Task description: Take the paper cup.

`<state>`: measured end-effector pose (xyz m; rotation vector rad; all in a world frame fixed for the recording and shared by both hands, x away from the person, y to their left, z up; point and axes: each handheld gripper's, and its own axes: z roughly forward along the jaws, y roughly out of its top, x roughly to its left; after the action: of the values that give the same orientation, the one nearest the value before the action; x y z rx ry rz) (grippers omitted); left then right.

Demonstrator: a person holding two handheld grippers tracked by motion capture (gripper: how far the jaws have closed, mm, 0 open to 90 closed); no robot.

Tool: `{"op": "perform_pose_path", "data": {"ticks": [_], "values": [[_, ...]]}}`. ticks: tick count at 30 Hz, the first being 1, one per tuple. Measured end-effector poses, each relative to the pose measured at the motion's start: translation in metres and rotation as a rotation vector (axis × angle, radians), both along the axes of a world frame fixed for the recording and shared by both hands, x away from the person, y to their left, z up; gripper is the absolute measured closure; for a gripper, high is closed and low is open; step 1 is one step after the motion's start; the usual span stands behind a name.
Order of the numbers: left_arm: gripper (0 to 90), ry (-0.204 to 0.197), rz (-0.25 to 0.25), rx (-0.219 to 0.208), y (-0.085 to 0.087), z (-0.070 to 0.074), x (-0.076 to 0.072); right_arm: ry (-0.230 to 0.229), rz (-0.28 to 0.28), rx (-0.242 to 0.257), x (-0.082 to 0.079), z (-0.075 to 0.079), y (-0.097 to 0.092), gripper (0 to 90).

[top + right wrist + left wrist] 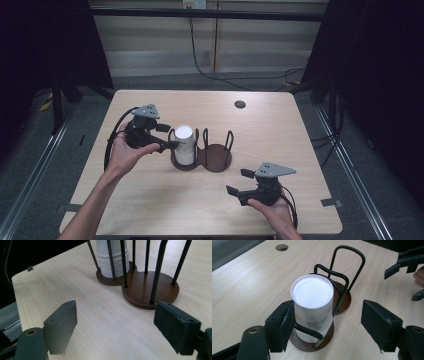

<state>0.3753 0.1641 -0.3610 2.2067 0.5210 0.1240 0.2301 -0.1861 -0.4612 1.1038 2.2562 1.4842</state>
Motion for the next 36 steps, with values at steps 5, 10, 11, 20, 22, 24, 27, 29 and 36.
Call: {"op": "perform_pose_path", "data": {"ticks": [5, 10, 11, 20, 22, 24, 27, 29, 36], "values": [[29.2, 0.003, -0.014, 0.065, -0.010, -0.001, 0.008, 0.007, -0.002, 0.000, 0.001, -0.001, -0.002, 18.5], [28.7, 0.026, -0.007, 0.088, -0.015, 0.000, 0.018, 0.004, 0.000, -0.004, 0.001, 0.000, -0.002, 18.5], [28.2, 0.026, -0.006, 0.089, -0.016, 0.001, 0.020, 0.002, 0.000, -0.007, 0.000, 0.000, -0.002, 18.5], [21.8, 0.052, -0.035, 0.139, -0.029, 0.003, 0.029, 0.005, 0.002, -0.013, 0.001, -0.001, -0.004, 18.5], [20.4, 0.051, -0.032, 0.141, -0.030, 0.002, 0.030, 0.005, 0.002, -0.015, 0.001, -0.001, -0.003, 18.5], [24.2, 0.062, -0.047, 0.163, -0.033, 0.000, 0.032, 0.012, -0.001, -0.018, 0.001, -0.002, -0.003, 18.6], [24.8, 0.060, -0.047, 0.170, -0.036, -0.001, 0.034, 0.014, 0.000, -0.021, 0.001, -0.002, -0.003, 18.6], [24.9, 0.064, -0.044, 0.180, -0.039, -0.001, 0.035, 0.014, 0.001, -0.022, 0.001, -0.002, -0.003, 18.6], [26.2, 0.080, -0.031, 0.220, -0.049, -0.008, 0.037, 0.018, 0.002, -0.022, 0.001, -0.002, -0.003, 18.7]]}}
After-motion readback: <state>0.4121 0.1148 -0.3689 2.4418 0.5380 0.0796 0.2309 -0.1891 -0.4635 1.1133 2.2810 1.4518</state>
